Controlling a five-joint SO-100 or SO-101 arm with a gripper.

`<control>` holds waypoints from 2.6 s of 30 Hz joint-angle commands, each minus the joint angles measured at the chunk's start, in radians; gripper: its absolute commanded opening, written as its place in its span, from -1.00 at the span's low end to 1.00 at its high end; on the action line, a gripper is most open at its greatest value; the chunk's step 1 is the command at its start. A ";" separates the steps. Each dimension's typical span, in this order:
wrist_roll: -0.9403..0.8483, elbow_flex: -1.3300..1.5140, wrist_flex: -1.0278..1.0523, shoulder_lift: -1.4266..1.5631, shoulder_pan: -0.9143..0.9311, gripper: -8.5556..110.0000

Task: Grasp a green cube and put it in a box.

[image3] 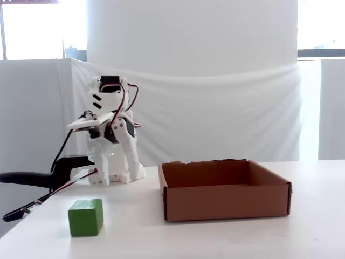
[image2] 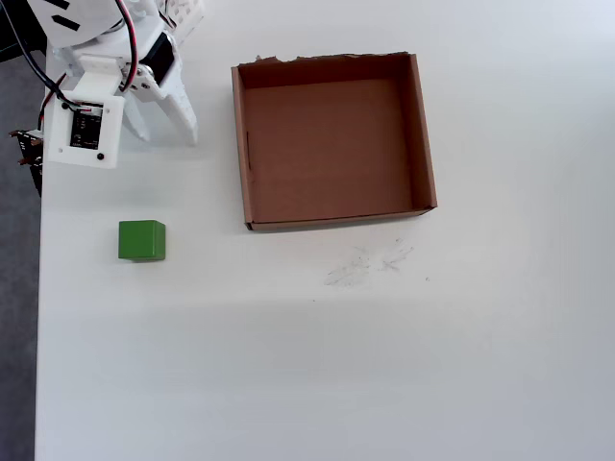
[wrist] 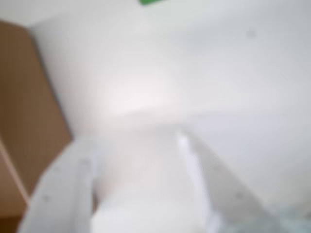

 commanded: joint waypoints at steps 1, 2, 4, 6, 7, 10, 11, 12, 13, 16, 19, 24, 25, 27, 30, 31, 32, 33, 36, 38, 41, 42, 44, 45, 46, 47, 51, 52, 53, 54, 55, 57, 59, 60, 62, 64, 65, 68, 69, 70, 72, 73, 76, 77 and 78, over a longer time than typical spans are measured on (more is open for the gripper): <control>0.071 -0.005 -0.006 -0.006 -0.006 -0.48; 0.071 -0.005 -0.006 -0.006 -0.006 -0.48; 0.071 -0.005 -0.006 -0.006 -0.006 -0.48; 0.071 -0.005 -0.006 -0.006 -0.006 -0.48; 0.071 -0.005 -0.006 -0.006 -0.006 -0.48; 0.072 -0.005 -0.006 -0.006 -0.006 -0.48; 0.072 -0.005 -0.006 -0.006 -0.006 -0.48; 0.072 -0.005 -0.006 -0.006 -0.006 -0.48; 0.072 -0.005 -0.006 -0.006 -0.006 -0.48; 0.072 -0.005 -0.006 -0.006 -0.006 -0.48; 0.072 -0.005 -0.006 -0.006 -0.006 -0.48; 0.072 -0.005 -0.006 -0.006 -0.005 -0.48; 0.072 -0.005 -0.006 -0.006 0.014 -0.48; 0.072 -0.005 -0.006 -0.006 0.046 -0.46; 0.074 -0.005 -0.006 -0.006 0.052 -0.46; 0.074 -0.005 -0.006 -0.006 0.052 -0.47; 0.074 -0.005 -0.006 -0.006 0.052 -0.47; 0.074 -0.005 -0.006 -0.006 0.052 -0.47; 0.074 -0.005 -0.006 -0.006 0.051 -0.45; 0.074 -0.005 -0.008 -0.009 0.057 -0.49; 0.074 -0.008 -0.014 -0.023 0.060 -0.43; 0.074 -0.020 -0.018 -0.035 0.058 -0.43; 0.066 -0.086 -0.026 -0.089 0.060 -0.44; 0.064 -0.130 -0.031 -0.133 0.060 -0.43; 0.063 -0.183 -0.038 -0.189 0.061 -0.42; 0.048 -0.236 -0.046 -0.249 0.064 -0.41; -0.003 -0.463 -0.097 -0.526 0.074 -0.35; -0.034 -0.526 -0.107 -0.606 0.081 -0.34; -0.071 -0.575 -0.107 -0.666 0.091 -0.34; -0.100 -0.621 -0.109 -0.721 0.100 -0.33; -0.135 -0.666 -0.109 -0.775 0.112 -0.32; -0.210 -0.733 -0.109 -0.862 0.130 -0.32; -0.270 -0.790 -0.117 -0.934 0.156 -0.31; -0.305 -0.813 -0.124 -0.965 0.170 -0.31; -0.365 -0.853 -0.141 -1.022 0.196 -0.31; -0.385 -0.888 -0.167 -1.075 0.212 -0.31; -0.391 -0.905 -0.181 -1.103 0.215 -0.31; -0.394 -0.954 -0.209 -1.183 0.221 -0.33; -0.396 -0.966 -0.224 -1.210 0.222 -0.35; -0.396 -0.974 -0.244 -1.229 0.222 -0.36; -0.396 -0.980 -0.281 -1.262 0.225 -0.37; -0.396 -0.982 -0.296 -1.276 0.225 -0.36; -0.396 -0.982 -0.328 -1.313 0.225 -0.36; -0.396 -0.982 -0.337 -1.324 0.225 -0.37; -0.396 -0.983 -0.348 -1.335 0.225 -0.37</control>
